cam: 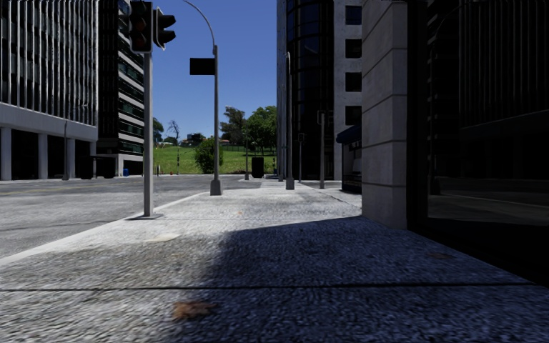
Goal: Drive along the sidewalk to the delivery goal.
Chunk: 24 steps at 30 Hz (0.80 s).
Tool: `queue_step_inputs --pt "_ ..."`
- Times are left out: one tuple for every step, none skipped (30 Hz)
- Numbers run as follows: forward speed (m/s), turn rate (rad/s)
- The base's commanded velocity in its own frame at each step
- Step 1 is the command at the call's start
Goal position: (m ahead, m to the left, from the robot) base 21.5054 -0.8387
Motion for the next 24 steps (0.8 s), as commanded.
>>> queue_step_inputs --pt "1.99 0.00" --pt "1.99 0.00" --pt "1.99 0.00" --pt "1.99 0.00" --pt "1.99 0.00" --pt "1.99 0.00" --pt "1.99 0.00" --pt "1.99 0.00" --pt "1.99 0.00" --pt "1.99 0.00" --pt "1.99 0.00" --pt "1.99 0.00" --pt "1.99 0.00" --pt "1.99 0.00" --pt "1.99 0.00" --pt "1.99 0.00" --pt "1.99 0.00" --pt "1.99 0.00" --pt "1.99 0.00" --pt "1.99 0.00" --pt "1.99 0.00" --pt "1.99 0.00" --pt "1.99 0.00" --pt "1.99 0.00"
